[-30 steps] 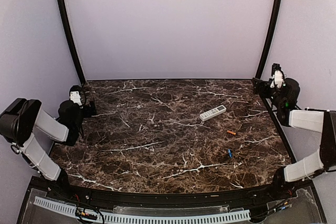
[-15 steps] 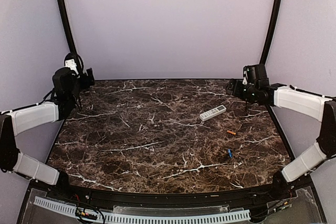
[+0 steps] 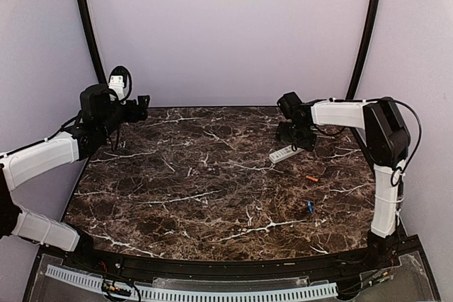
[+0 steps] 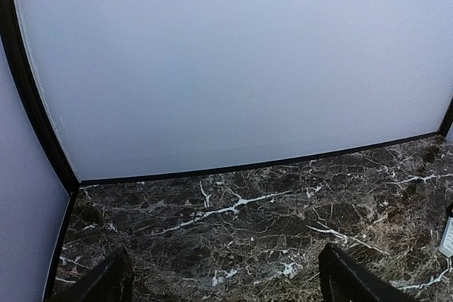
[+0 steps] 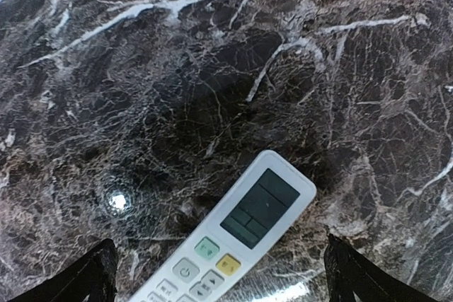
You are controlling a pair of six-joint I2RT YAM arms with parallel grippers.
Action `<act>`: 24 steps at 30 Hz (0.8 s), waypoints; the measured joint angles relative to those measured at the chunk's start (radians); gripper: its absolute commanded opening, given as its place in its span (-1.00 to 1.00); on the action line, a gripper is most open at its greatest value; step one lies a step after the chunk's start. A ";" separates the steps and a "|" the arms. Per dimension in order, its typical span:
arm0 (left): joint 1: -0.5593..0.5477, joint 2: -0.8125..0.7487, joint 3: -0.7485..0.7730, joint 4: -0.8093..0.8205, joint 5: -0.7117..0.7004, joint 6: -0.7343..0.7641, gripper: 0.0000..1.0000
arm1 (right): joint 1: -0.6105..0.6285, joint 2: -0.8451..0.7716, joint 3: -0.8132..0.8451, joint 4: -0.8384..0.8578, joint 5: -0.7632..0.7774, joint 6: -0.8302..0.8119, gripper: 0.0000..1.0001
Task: Load the batteries into the remote control
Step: Pick up the remote control from the center of the board.
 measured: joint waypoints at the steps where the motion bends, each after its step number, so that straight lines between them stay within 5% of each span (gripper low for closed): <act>1: -0.005 0.000 -0.010 0.004 0.006 0.008 0.81 | 0.001 0.028 0.020 -0.016 0.001 0.010 0.97; 6: -0.011 -0.001 -0.046 0.004 0.039 0.031 0.80 | 0.011 0.120 0.069 -0.075 0.003 0.040 0.83; 16: -0.011 -0.055 -0.048 0.015 0.104 0.006 0.80 | 0.017 0.116 0.051 -0.056 -0.013 0.021 -0.15; 24: -0.011 -0.085 -0.070 0.037 0.119 0.031 0.78 | 0.016 0.014 -0.091 0.081 -0.173 -0.136 -0.64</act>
